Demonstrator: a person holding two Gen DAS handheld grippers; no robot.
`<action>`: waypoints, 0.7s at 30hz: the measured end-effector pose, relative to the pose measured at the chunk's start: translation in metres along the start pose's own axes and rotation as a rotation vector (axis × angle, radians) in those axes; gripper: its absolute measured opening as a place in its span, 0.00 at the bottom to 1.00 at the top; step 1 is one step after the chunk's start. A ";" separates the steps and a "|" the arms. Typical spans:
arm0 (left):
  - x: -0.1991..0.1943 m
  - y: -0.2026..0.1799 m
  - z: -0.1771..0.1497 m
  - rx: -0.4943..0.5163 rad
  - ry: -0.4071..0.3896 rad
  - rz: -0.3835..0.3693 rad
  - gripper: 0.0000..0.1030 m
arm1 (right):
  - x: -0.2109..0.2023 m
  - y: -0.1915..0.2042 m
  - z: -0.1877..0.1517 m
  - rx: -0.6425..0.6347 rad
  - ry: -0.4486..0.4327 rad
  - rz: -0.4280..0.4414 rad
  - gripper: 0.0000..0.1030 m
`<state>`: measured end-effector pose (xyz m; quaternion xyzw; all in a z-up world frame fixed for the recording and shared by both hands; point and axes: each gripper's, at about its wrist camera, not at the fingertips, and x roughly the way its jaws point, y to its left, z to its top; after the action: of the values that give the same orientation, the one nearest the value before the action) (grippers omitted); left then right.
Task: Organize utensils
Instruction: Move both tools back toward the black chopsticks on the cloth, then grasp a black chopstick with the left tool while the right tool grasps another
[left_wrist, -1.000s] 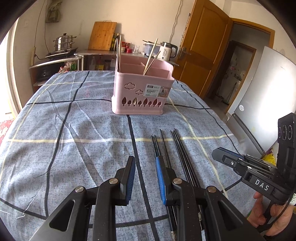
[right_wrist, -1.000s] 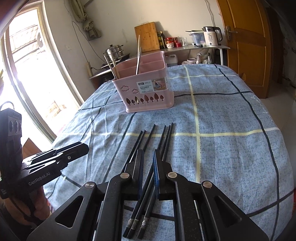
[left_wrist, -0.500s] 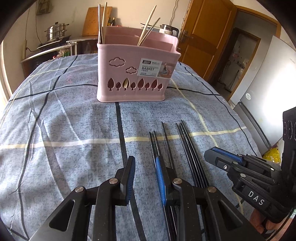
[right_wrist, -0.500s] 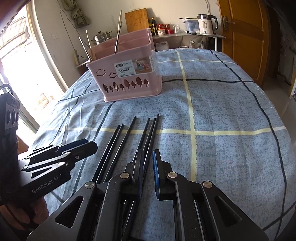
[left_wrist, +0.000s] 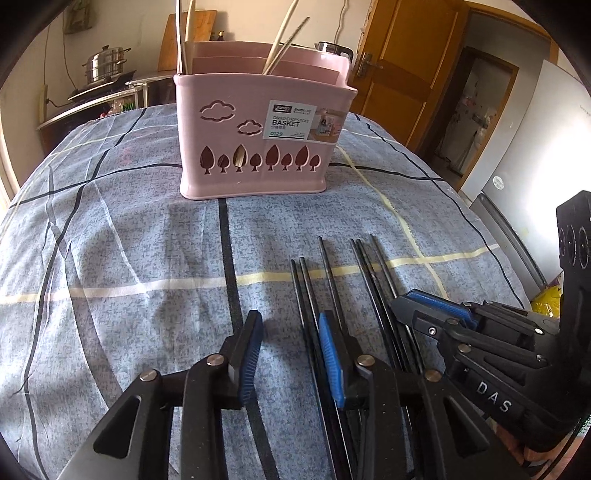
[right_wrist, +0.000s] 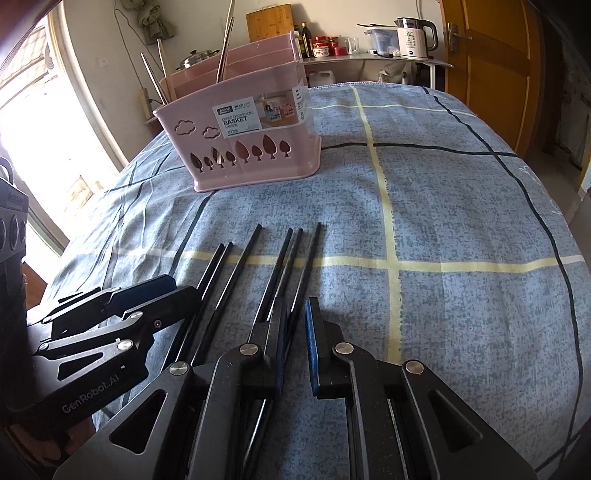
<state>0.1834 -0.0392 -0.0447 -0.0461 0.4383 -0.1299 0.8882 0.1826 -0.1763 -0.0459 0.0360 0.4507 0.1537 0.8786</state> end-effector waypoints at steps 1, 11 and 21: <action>0.000 -0.002 -0.001 0.011 -0.003 0.008 0.33 | -0.001 0.001 -0.001 -0.010 -0.002 -0.007 0.10; -0.007 0.006 -0.007 -0.029 -0.001 0.000 0.33 | -0.005 -0.001 -0.006 -0.010 0.002 -0.009 0.10; -0.002 -0.014 -0.013 0.087 -0.016 0.102 0.35 | -0.007 -0.002 -0.008 -0.003 0.003 -0.006 0.10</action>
<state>0.1694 -0.0514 -0.0489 0.0142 0.4268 -0.1029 0.8984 0.1728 -0.1807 -0.0453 0.0329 0.4518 0.1518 0.8785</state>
